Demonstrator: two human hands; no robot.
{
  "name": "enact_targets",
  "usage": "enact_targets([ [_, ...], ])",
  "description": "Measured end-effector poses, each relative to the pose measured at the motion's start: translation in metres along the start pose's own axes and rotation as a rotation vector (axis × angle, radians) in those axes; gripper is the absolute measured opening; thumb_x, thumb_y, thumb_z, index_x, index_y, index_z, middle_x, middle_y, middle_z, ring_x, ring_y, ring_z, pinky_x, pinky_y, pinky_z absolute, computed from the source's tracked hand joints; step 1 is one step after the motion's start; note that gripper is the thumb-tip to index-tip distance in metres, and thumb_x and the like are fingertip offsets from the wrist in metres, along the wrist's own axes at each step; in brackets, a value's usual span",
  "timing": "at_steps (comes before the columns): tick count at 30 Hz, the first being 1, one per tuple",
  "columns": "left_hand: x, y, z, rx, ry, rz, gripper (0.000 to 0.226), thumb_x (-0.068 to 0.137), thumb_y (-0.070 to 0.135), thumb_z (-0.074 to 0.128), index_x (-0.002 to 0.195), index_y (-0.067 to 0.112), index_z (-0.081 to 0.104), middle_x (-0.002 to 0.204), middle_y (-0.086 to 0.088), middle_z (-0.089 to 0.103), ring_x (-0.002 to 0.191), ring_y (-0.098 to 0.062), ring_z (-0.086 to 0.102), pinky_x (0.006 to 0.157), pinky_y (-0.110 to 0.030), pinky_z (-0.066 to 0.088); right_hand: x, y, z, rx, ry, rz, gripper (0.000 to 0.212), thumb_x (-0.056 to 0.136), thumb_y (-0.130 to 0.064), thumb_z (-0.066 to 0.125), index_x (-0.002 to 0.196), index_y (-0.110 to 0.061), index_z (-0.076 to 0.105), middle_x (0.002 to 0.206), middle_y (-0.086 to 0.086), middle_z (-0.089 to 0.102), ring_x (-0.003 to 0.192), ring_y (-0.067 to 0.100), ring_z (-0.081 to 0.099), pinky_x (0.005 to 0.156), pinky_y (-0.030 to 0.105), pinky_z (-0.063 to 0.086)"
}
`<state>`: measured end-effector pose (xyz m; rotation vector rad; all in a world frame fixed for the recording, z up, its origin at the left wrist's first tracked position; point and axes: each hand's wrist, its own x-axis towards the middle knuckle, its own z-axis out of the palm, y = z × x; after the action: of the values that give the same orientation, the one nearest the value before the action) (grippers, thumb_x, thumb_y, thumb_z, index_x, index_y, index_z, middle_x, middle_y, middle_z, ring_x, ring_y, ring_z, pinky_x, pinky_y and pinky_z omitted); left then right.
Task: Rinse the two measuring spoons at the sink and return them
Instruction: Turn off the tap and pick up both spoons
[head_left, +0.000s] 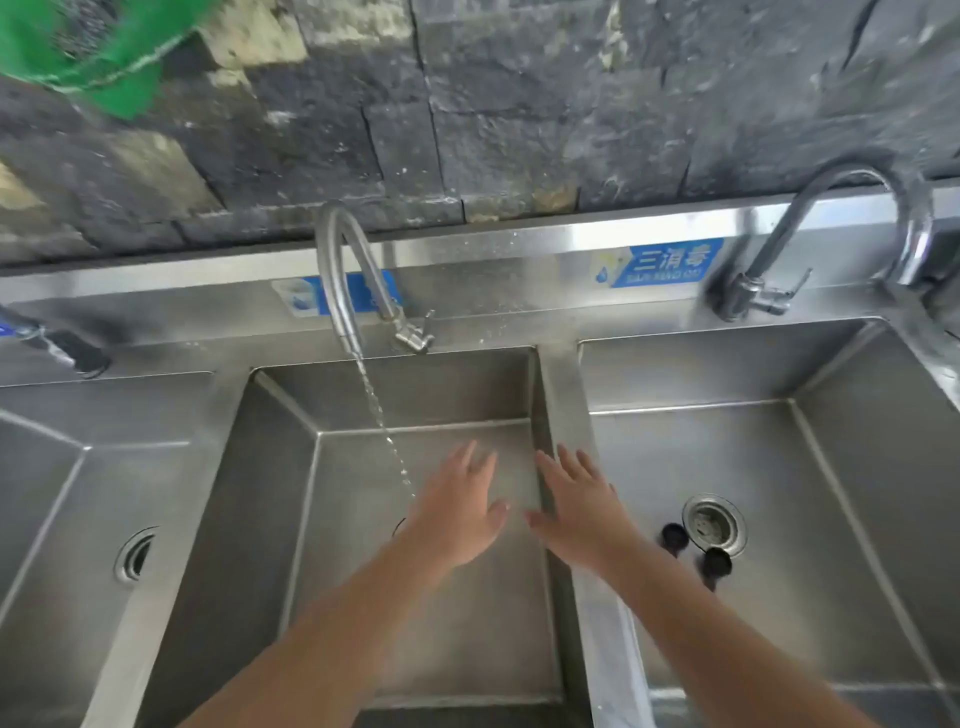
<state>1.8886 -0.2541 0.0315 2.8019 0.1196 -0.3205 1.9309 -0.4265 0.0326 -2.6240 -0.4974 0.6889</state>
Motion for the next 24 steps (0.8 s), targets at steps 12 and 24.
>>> enact_targets([
  [12,0.006,-0.141,-0.068,0.007,0.100,0.051,0.057,0.087,0.020,0.053,0.140,0.012,0.036,0.145,-0.010,0.040,0.135,-0.027,0.037,0.106,-0.043,0.039,0.081,-0.193,0.045,0.317,0.006,0.068,0.039,0.096,-0.023,0.040,0.133,-0.024,0.053,0.128,0.013,0.063,0.106,0.030,0.063,0.080,0.032,0.049],
  [24,0.121,-0.157,-0.118,0.034,0.067,0.192,0.083,0.079,0.016,0.070,0.147,0.021,0.023,0.162,-0.013,0.004,0.142,-0.038,0.023,0.108,-0.054,0.037,0.176,-0.200,0.003,0.446,0.190,0.109,0.040,0.097,-0.030,0.048,0.126,-0.003,0.056,0.088,-0.004,0.067,0.090,0.020,0.065,0.067,0.019,0.052],
])
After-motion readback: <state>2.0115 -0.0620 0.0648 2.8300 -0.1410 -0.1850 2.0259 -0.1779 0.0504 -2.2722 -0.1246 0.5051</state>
